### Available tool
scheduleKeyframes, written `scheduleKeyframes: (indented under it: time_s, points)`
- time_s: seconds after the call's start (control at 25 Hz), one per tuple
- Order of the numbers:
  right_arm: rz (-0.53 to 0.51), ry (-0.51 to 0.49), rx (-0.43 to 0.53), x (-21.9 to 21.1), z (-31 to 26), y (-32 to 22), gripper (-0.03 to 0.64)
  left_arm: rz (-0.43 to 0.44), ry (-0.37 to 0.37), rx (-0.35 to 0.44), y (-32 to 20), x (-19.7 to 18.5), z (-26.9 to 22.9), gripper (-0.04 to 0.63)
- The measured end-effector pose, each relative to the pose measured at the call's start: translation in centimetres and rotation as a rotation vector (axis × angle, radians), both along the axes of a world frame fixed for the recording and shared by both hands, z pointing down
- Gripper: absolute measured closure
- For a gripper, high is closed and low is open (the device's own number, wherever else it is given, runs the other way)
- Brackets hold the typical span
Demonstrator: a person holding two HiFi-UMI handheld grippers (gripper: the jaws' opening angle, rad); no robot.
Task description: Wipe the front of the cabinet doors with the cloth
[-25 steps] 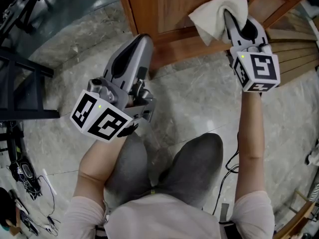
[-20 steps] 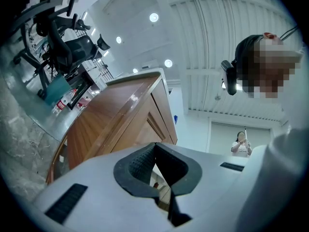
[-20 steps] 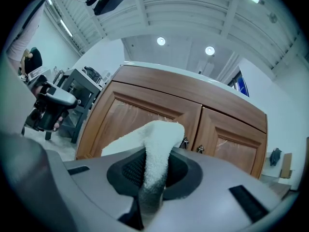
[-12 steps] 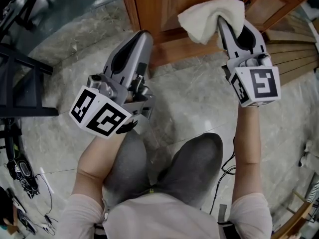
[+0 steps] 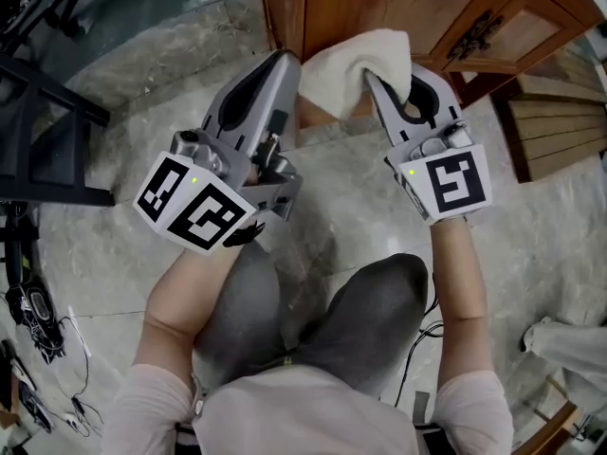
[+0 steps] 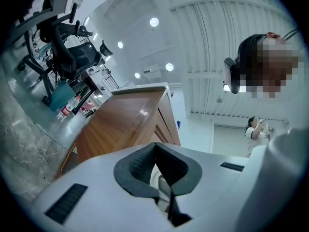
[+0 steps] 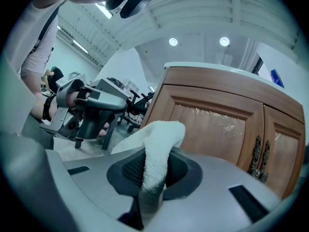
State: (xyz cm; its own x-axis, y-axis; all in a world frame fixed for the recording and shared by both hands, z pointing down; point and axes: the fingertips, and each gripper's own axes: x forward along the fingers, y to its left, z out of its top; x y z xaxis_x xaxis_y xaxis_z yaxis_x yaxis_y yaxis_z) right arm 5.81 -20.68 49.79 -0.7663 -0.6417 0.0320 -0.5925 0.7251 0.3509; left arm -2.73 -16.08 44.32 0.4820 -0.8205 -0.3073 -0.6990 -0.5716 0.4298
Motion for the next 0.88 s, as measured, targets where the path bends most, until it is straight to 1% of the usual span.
scheduleKeyframes:
  time_s: [0.16,0.36,0.64,0.88]
  points:
    - [0.007,0.016,0.003,-1.0,1.1,-0.8,0.546,-0.009,0.001,-0.007,0.0,-0.8,0.3,0.577]
    - [0.056,-0.007,-0.024,0.4,1.7,-2.5,0.546,-0.011,0.003,-0.011,-0.1,-1.0,0.3,0.577]
    - [0.148,0.018,-0.016,4.4,2.4,-5.1,0.546,0.005,0.009,-0.021,-1.3,0.1,0.8,0.577]
    - [0.243,0.029,-0.028,8.9,3.7,-7.1,0.546,0.034,0.017,-0.026,-2.3,2.2,1.4,0.577]
